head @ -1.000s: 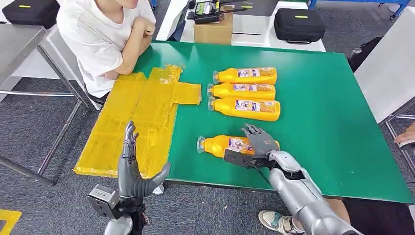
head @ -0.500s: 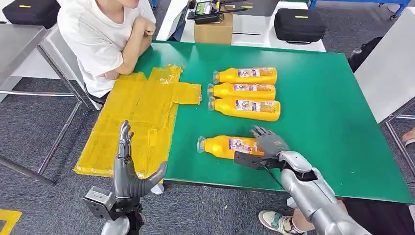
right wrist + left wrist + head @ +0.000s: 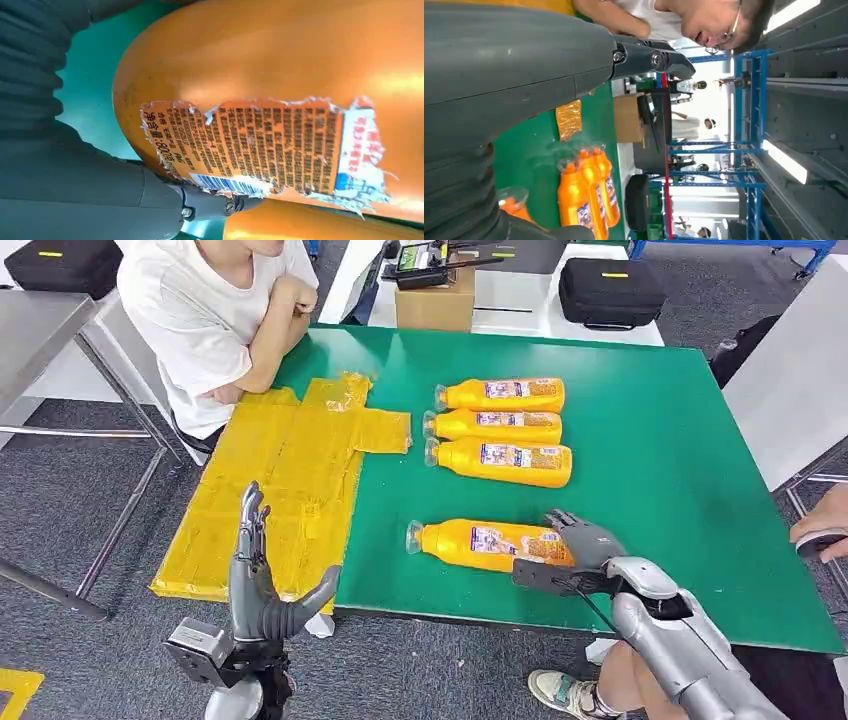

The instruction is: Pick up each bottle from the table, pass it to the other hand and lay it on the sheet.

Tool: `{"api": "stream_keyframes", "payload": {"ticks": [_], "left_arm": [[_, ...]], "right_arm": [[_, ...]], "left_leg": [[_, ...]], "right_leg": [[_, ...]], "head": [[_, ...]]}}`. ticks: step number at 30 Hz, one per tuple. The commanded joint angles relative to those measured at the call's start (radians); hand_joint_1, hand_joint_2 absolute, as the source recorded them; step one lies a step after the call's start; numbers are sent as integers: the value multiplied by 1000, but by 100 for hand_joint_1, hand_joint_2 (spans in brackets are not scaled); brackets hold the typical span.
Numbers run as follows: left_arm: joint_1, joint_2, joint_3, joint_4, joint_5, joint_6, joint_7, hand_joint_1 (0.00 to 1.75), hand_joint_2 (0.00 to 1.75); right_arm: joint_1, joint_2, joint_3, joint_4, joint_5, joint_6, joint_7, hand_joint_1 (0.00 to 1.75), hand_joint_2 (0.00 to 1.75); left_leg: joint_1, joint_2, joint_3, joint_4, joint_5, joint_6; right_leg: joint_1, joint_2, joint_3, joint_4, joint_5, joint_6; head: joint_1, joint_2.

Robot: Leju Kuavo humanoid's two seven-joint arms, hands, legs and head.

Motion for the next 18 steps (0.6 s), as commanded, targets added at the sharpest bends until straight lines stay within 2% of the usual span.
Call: {"api": "stream_keyframes", "payload": {"ticks": [1,2,3,14,18], "left_arm": [[-33,17,-15,68,11,-2,-2,0,175],[-30,21,-22,61,6,-4,-2,0,175],[-29,22,-26,55,-1,2,-2,0,175],[-29,22,-26,52,1,4,-2,0,175],[-29,22,-26,54,2,6,-2,0,175]], "right_arm": [[64,127,-44,165,-18,-192,-39,140,175],[64,132,-45,163,-18,-190,-39,79,175],[61,131,-44,157,-14,-189,-38,0,175],[49,135,-49,147,1,-189,-35,0,175],[24,148,-51,163,50,-205,-31,0,175]], "left_leg": [[2,0,5,-2,-1,-1],[2,1,7,-3,-1,-2],[2,1,5,-2,-1,-2],[3,3,7,-2,-1,-2],[3,3,6,-2,-1,-2]], "right_leg": [[2,-1,5,-3,0,-2],[2,-1,8,-4,-1,-3],[2,0,5,-3,0,-2],[3,1,5,-2,-1,-2],[3,1,5,-2,-1,-2]], "head": [[0,0],[0,0],[0,0],[0,0],[0,0]]}}
